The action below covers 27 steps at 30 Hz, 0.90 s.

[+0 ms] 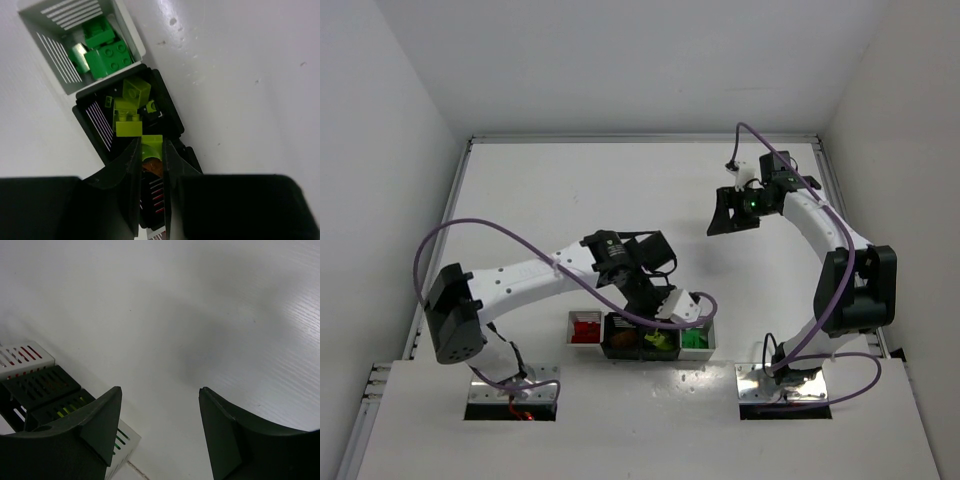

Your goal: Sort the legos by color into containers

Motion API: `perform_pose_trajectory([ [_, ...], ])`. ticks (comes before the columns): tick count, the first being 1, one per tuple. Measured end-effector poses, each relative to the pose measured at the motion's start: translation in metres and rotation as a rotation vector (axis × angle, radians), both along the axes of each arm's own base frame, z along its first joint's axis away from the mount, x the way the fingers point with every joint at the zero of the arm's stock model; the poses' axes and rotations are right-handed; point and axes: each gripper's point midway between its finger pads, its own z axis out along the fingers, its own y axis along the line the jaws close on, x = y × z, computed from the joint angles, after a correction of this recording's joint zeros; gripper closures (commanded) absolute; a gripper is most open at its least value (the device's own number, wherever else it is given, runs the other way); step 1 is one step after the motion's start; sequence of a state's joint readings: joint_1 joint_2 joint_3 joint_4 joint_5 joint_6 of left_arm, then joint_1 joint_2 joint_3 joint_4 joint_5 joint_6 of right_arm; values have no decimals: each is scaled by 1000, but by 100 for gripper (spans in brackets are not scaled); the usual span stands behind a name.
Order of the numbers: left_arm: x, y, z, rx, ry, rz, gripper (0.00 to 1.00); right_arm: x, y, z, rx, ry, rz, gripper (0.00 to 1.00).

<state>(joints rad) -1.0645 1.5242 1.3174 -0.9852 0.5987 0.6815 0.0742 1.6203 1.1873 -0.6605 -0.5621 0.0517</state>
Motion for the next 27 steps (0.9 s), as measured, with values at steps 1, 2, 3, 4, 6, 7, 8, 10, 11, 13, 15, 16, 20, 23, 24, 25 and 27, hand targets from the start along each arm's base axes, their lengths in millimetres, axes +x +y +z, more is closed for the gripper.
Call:
perform_pose_trajectory([
  [1, -1, 0, -5, 19, 1, -9, 82, 0, 0, 0, 0, -1, 1, 36],
  [2, -1, 1, -10, 37, 1, -12, 79, 0, 0, 0, -1, -2, 3, 36],
  [3, 0, 1, -15, 55, 0, -17, 76, 0, 0, 0, -3, -3, 5, 36],
  [4, -1, 1, -19, 71, 1, -21, 74, 0, 0, 0, -3, -4, 6, 36],
  [6, -2, 1, -26, 95, 1, -32, 63, -1, -1, 1, -5, -8, 10, 36],
  [7, -2, 1, -27, 99, -4, -36, 59, -1, -1, 2, -6, -10, 13, 36],
  [8, -2, 1, -28, 101, -9, -38, 56, -1, -1, 3, -7, -15, 15, 36],
  [10, 0, 0, -26, 99, -23, -41, 49, -2, -1, 5, -8, -23, 19, 36],
  [11, 2, 0, -25, 95, -30, -41, 47, -3, -1, 6, -8, -26, 20, 36],
  [13, 5, -3, -22, 86, -43, -38, 42, -3, -1, 8, -9, -31, 22, 36],
  [15, 9, -5, -17, 72, -50, -32, 41, -4, -1, 8, -9, -33, 23, 36],
  [16, 12, -7, -13, 61, -55, -27, 40, -5, -1, 8, -10, -32, 23, 36],
  [20, 36, -16, 14, -19, -62, 27, 38, -6, -2, 9, -11, -33, 25, 36],
  [23, 57, -16, 32, -62, -47, 104, 38, -6, -2, 9, -13, -35, 29, 36],
  [24, 67, -15, 37, -76, -35, 150, 38, -5, -2, 9, -13, -36, 30, 36],
  [25, 83, -12, 43, -94, -25, 216, 36, -5, -2, 9, -14, -37, 31, 36],
  [27, 125, 1, 53, -136, 5, 386, 7, -2, -3, 10, -19, -38, 32, 36],
])
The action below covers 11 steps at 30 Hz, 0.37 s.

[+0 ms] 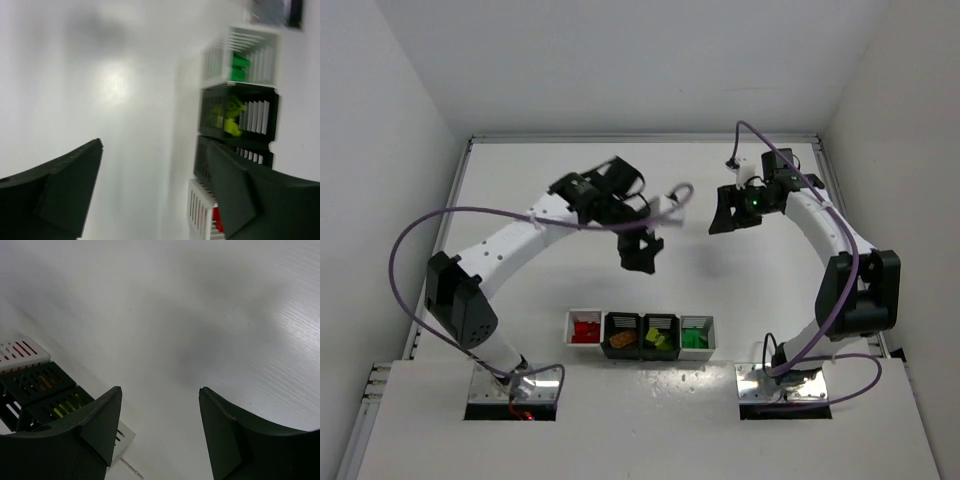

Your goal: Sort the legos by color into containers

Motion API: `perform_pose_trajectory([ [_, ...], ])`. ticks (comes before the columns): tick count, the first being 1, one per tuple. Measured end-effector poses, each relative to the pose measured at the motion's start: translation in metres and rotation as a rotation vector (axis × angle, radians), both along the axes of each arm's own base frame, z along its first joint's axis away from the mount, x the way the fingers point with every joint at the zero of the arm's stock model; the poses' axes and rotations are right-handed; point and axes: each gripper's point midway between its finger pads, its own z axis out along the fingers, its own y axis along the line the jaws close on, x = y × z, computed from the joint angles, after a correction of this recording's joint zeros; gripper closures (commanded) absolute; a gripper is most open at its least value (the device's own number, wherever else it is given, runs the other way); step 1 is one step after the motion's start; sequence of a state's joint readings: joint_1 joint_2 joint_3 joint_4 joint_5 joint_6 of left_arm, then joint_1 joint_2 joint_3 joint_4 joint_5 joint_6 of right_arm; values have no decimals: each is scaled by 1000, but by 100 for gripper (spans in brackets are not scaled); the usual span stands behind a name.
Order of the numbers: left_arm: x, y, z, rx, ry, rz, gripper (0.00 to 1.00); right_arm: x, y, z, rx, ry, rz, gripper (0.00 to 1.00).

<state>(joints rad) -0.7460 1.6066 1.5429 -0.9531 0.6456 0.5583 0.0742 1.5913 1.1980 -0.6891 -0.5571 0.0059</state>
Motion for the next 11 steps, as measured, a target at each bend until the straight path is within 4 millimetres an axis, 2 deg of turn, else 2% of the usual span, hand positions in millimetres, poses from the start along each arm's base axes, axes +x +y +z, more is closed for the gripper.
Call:
perform_pose_trajectory([
  [1, 19, 10, 4, -21, 16, 77, 0, 3, -1, 1, -5, -5, 0, 36],
  [3, 68, 43, 11, -69, 61, 291, 0, 14, -2, 3, -17, -22, 0, 35],
  [5, 108, 79, 17, -113, 91, 480, 0, 27, -3, 6, -31, -41, -1, 34],
  [8, 146, 126, 16, -154, 130, 699, 0, 44, -6, 7, -59, -66, 0, 33],
  [11, 162, 159, 5, -166, 176, 851, 0, 58, -10, 6, -85, -84, -5, 30],
])
